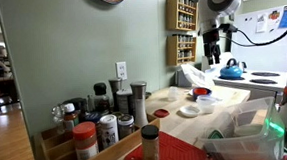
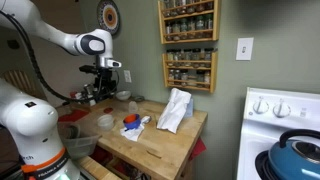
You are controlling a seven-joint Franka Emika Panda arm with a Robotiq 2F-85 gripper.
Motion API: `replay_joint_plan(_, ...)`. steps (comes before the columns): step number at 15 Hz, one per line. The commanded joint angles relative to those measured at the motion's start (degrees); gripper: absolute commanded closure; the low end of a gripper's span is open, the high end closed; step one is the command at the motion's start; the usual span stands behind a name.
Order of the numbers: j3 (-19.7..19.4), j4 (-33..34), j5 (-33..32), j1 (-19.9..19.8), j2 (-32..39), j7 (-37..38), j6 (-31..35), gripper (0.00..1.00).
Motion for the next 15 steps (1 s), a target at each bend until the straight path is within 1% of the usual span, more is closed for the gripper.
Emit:
replay_joint_plan(1,0.1,0.1,0.1,-0.2,0.0,-0.1,-0.1,0.00)
replay_joint_plan(3,0.1,0.1,0.1,-0.2,0.0,-0.1,-0.1,0.00)
replay_joint_plan(5,1.3,0.7,1.0,2.1,2.7,-2.1,2.1,0.00)
replay_joint_plan(7,3.3,0.5,1.6,5.0,5.9,-4.4,7.9,0.00)
replay_joint_plan(9,5.3,0.2,3.1,7.8,9.8,-4.9,16.3,0.00)
replay_joint_plan(11,6.3,0.7,5.6,10.4,14.2,-6.3,22.7,0.00)
replay_joint_plan(13,6.4,0.9,7.9,12.6,18.6,-10.0,26.5,0.00)
replay_joint_plan(15,6.2,1.0,9.7,13.6,22.2,-14.0,28.1,0.00)
